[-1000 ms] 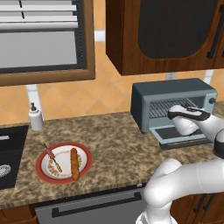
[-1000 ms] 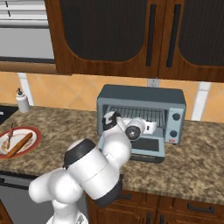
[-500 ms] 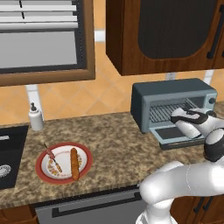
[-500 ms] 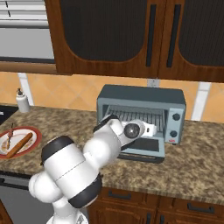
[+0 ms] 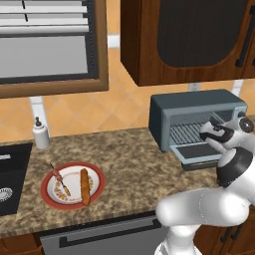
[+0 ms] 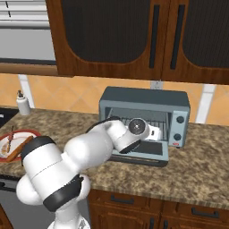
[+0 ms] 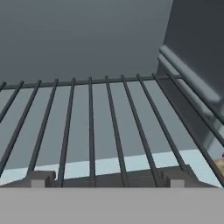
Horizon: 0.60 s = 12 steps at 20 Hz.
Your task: Pick up the kebab skewer and baguette bread, and place them inside the toaster oven. Close the toaster oven door and start by setting the timer.
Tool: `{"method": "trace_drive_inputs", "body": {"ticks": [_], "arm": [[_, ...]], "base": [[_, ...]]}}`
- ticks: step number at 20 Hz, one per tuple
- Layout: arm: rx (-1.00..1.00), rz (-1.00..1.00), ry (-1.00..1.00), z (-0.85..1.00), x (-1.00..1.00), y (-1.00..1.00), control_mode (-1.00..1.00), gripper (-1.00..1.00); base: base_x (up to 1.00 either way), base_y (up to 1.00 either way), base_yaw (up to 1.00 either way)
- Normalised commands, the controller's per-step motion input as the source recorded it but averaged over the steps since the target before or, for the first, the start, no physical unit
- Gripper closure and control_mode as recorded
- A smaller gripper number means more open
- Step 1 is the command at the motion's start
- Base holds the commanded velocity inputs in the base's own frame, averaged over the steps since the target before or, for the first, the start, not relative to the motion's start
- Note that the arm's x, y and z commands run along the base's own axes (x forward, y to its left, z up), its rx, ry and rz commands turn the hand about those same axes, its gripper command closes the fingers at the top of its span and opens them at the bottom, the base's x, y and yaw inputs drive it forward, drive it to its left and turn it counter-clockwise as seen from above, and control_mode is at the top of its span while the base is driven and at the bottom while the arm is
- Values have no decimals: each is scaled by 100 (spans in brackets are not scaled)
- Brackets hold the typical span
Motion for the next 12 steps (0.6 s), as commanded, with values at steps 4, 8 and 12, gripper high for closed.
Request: {"method": "trace_drive_inputs", "body": {"ticks": [4,8,12], "arm": [[-2,5,15,-81,-75,-20,-100,-100],[-3,5,17,-80,-72,-14,-100,-100],[-3,4,17,-81,-74,-10,-100,-100]], "base": [[0,0,0],[0,0,0],[0,0,0]]}}
